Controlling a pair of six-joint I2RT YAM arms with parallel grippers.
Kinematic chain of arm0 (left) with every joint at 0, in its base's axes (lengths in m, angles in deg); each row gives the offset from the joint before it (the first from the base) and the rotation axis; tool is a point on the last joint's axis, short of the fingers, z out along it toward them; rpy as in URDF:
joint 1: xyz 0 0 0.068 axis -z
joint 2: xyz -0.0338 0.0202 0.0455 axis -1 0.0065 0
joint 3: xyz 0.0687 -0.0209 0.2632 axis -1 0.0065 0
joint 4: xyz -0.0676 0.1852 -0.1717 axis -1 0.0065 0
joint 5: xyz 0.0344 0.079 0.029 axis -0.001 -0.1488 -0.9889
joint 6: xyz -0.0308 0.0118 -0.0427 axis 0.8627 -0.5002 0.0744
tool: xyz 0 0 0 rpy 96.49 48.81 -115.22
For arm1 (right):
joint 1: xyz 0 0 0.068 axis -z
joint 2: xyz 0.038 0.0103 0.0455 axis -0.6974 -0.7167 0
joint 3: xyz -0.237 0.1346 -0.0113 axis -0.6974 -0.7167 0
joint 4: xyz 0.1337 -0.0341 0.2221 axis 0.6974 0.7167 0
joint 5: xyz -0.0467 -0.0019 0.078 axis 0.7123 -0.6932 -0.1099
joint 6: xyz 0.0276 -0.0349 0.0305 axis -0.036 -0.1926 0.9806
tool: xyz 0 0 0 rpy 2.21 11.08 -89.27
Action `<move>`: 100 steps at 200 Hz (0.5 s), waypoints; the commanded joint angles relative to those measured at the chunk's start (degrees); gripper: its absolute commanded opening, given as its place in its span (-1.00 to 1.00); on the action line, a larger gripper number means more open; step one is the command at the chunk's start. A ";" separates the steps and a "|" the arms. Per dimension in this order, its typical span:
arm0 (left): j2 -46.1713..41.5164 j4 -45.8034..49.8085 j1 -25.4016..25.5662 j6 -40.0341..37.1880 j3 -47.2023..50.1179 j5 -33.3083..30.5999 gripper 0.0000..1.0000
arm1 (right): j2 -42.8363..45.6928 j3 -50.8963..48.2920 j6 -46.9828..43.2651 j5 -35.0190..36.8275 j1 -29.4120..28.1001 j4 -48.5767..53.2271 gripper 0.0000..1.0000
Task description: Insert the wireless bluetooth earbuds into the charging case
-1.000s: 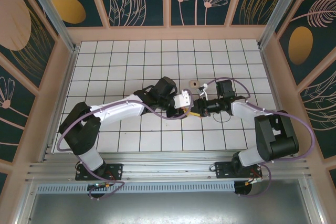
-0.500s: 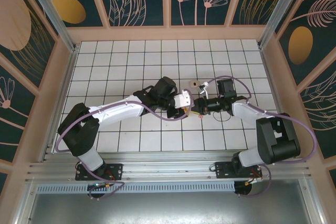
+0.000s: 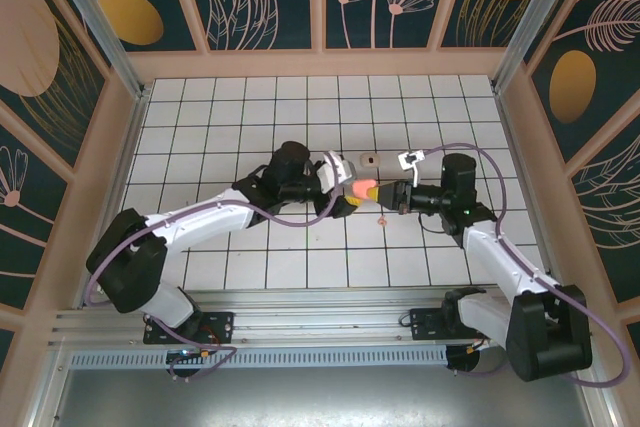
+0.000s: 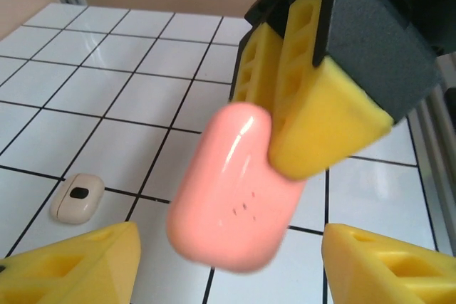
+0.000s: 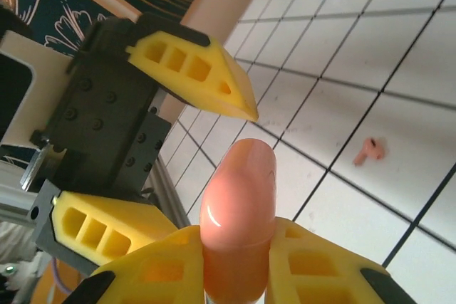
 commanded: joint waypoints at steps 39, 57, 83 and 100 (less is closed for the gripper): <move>-6.51 -13.78 -1.84 7.21 7.41 9.94 0.30 | 2.56 -3.17 -1.53 -2.05 0.42 -18.49 -0.69; -6.60 -12.34 -1.97 7.09 6.67 11.62 0.29 | 4.45 -3.28 -4.52 -3.43 0.43 -19.40 -0.69; -6.51 -11.46 -1.94 7.13 5.92 12.74 0.28 | 7.19 -3.26 -7.75 -5.80 0.40 -19.27 -0.69; -6.74 -12.48 -2.01 8.26 6.04 13.04 0.27 | 8.90 -3.43 -8.69 -7.16 0.37 -19.26 -0.69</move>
